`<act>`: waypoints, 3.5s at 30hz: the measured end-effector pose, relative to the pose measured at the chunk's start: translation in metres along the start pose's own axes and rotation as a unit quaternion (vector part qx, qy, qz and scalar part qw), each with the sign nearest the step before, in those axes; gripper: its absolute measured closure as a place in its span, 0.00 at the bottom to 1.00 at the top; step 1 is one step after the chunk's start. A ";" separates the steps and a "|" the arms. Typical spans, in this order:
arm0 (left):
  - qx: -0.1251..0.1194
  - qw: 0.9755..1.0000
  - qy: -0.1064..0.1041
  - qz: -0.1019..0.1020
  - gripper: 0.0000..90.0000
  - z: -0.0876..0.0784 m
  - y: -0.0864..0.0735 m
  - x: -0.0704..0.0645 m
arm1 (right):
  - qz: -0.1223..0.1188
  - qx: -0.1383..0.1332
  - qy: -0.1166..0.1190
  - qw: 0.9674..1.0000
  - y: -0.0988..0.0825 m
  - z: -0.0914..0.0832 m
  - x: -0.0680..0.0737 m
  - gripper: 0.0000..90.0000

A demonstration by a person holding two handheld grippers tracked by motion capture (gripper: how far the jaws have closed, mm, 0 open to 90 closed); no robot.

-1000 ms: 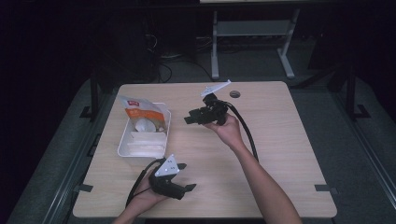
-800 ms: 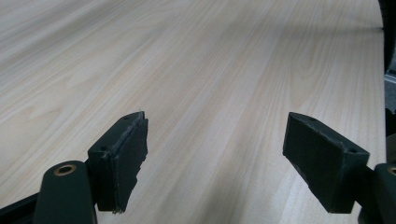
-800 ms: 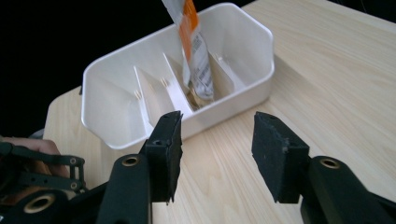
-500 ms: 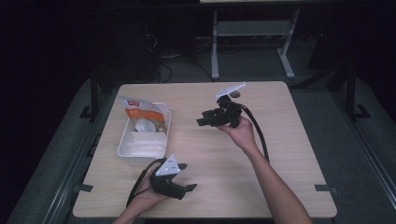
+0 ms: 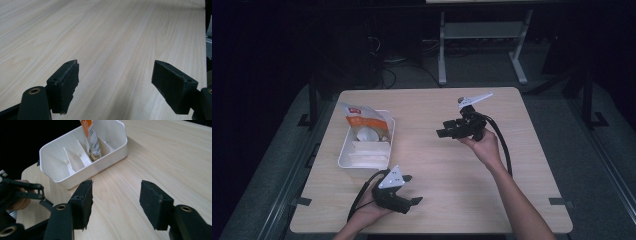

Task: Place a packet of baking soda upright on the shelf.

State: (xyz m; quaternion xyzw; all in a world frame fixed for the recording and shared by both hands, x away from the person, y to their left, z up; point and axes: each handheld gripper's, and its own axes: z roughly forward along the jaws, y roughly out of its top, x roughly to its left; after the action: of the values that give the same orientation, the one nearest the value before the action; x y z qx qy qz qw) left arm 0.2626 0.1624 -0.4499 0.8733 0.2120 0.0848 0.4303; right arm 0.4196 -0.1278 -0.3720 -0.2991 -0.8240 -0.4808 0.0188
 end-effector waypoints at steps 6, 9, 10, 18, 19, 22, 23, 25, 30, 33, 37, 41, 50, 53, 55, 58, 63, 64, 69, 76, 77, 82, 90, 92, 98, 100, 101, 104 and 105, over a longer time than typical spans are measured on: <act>0.000 1.000 -0.001 0.000 0.24 0.001 0.000 0.000 | 0.004 -0.008 -0.009 1.000 -0.010 -0.013 -0.002 0.47; 0.002 1.000 0.002 0.002 0.24 0.000 0.000 0.000 | 0.006 -0.002 -0.011 1.000 -0.016 -0.019 -0.003 0.46; 0.001 1.000 0.001 0.002 0.24 0.000 0.000 0.000 | 0.007 -0.002 -0.014 1.000 -0.018 -0.021 -0.003 0.46; 0.001 1.000 0.003 0.000 0.24 0.000 0.000 0.001 | 0.021 -0.006 -0.018 1.000 -0.034 -0.039 -0.009 0.45; 0.001 1.000 0.003 0.000 0.24 0.000 0.000 0.001 | 0.020 -0.010 -0.021 1.000 -0.035 -0.041 -0.009 0.46; 0.001 1.000 0.003 0.000 0.24 0.000 0.000 0.001 | 0.022 -0.010 -0.021 0.999 -0.039 -0.046 -0.009 0.45; 0.001 1.000 0.004 0.000 0.24 0.000 0.000 0.001 | 0.022 -0.009 -0.023 0.999 -0.041 -0.047 -0.010 0.45; 0.001 1.000 0.004 0.001 0.24 0.000 0.000 0.001 | 0.024 -0.008 -0.024 0.999 -0.045 -0.050 -0.010 0.45; 0.000 1.000 0.005 -0.002 0.24 0.001 0.001 0.000 | 0.030 -0.007 -0.025 0.999 -0.052 -0.057 -0.010 0.45; 0.001 1.000 0.005 -0.001 0.24 0.001 0.001 0.001 | 0.030 -0.008 -0.026 0.999 -0.056 -0.061 -0.010 0.44; 0.000 1.000 0.005 -0.004 0.24 0.001 0.000 0.001 | 0.032 -0.010 -0.031 0.999 -0.062 -0.067 -0.009 0.44; 0.000 1.000 0.006 -0.005 0.23 0.001 0.000 0.001 | 0.033 -0.007 -0.032 0.999 -0.067 -0.074 -0.007 0.43; -0.001 1.000 0.008 -0.007 0.23 0.000 0.000 0.001 | 0.040 -0.006 -0.038 0.998 -0.082 -0.085 -0.005 0.42; -0.002 1.000 0.008 -0.007 0.23 0.000 0.000 0.002 | 0.038 -0.006 -0.041 0.998 -0.086 -0.088 -0.003 0.42; -0.002 1.000 0.009 -0.006 0.23 0.001 0.001 0.001 | 0.039 -0.004 -0.042 0.998 -0.090 -0.089 -0.002 0.42; -0.004 1.000 0.009 -0.006 0.23 0.000 0.001 0.001 | 0.041 0.000 -0.045 0.998 -0.096 -0.091 0.000 0.41; -0.004 1.000 0.010 -0.006 0.23 0.001 0.001 0.001 | 0.043 0.001 -0.042 0.998 -0.105 -0.092 0.001 0.41; -0.004 1.000 0.010 -0.006 0.23 0.001 0.001 0.001 | 0.044 0.001 -0.042 0.998 -0.107 -0.092 0.001 0.41; -0.003 1.000 0.010 -0.006 0.23 0.001 0.002 0.001 | 0.048 -0.001 -0.039 0.998 -0.115 -0.094 0.003 0.41; -0.003 1.000 0.011 -0.007 0.23 0.002 0.002 0.000 | 0.050 -0.001 -0.041 0.998 -0.125 -0.097 0.009 0.41; -0.003 1.000 0.011 -0.007 0.23 0.002 0.002 0.000 | 0.049 -0.001 -0.042 0.998 -0.127 -0.097 0.010 0.41; -0.002 1.000 0.011 -0.008 0.23 0.003 0.002 0.000 | 0.052 0.000 -0.039 0.998 -0.137 -0.099 0.012 0.40; -0.002 1.000 0.013 -0.008 0.23 0.003 0.002 0.000 | 0.060 0.003 -0.037 0.998 -0.154 -0.100 0.016 0.39; -0.002 1.000 0.012 -0.009 0.23 0.003 0.002 0.000 | 0.062 0.005 -0.039 0.997 -0.159 -0.101 0.017 0.40; 0.001 1.000 0.012 -0.005 0.23 0.003 0.002 0.000 | 0.072 0.000 -0.041 0.997 -0.175 -0.100 0.020 0.40; 0.002 1.000 0.012 -0.003 0.23 0.003 0.001 0.000 | 0.067 0.007 -0.048 0.997 -0.178 -0.098 0.023 0.41; 0.003 1.000 0.012 -0.002 0.23 0.002 0.001 -0.001 | 0.062 0.012 -0.052 0.997 -0.178 -0.097 0.024 0.41; 0.004 1.000 0.011 -0.002 0.23 0.003 0.000 -0.001 | 0.058 0.020 -0.056 0.997 -0.177 -0.092 0.025 0.41; 0.006 1.000 0.011 0.000 0.23 0.003 0.000 -0.001 | 0.054 0.020 -0.057 0.997 -0.177 -0.091 0.026 0.41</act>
State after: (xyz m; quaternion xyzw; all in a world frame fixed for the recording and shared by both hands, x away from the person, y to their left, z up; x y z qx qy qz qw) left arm 0.2628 0.1602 -0.4516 0.8750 0.2175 0.0933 0.4224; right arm 0.2848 -0.2520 -0.4529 -0.3692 -0.8158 -0.4451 0.0039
